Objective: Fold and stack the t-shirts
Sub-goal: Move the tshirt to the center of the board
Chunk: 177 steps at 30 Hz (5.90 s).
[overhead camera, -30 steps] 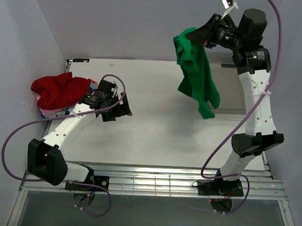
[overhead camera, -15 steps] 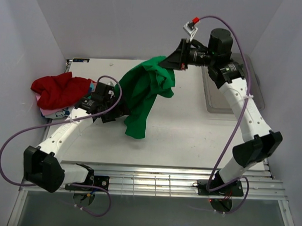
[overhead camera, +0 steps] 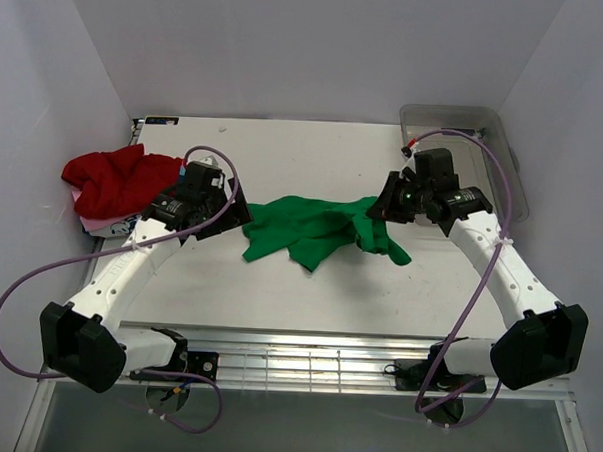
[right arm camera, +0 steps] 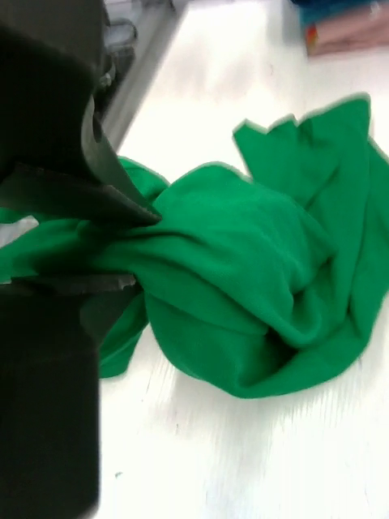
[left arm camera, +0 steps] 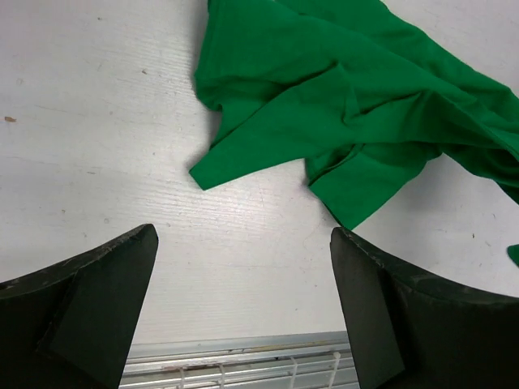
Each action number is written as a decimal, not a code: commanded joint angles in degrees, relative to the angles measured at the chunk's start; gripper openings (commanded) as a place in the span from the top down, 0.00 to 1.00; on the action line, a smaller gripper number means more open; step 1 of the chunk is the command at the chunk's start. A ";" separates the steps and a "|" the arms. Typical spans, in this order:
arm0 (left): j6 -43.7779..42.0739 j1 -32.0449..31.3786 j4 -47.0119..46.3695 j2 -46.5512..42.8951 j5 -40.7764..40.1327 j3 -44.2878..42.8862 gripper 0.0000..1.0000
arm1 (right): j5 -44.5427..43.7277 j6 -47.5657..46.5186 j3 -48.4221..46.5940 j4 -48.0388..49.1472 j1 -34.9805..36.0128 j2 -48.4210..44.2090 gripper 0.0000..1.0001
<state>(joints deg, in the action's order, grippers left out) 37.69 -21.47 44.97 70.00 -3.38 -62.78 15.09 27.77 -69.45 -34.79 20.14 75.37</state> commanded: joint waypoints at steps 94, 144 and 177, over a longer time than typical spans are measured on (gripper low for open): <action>17.33 0.47 14.72 -26.75 -24.75 -3.31 0.02 | -30.11 -17.40 -64.60 -3.01 39.62 30.37 0.91; 8.53 0.73 12.07 -22.44 -24.31 -3.49 0.02 | -3.84 -19.68 -30.83 12.46 45.95 47.49 0.48; 8.98 0.73 12.51 -25.17 -24.92 -0.85 0.02 | -12.36 -21.62 -31.89 2.53 49.64 58.84 0.89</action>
<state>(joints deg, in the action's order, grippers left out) 47.22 -21.04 56.82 45.95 -26.70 -62.89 6.70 5.17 -103.37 -26.59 68.99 130.50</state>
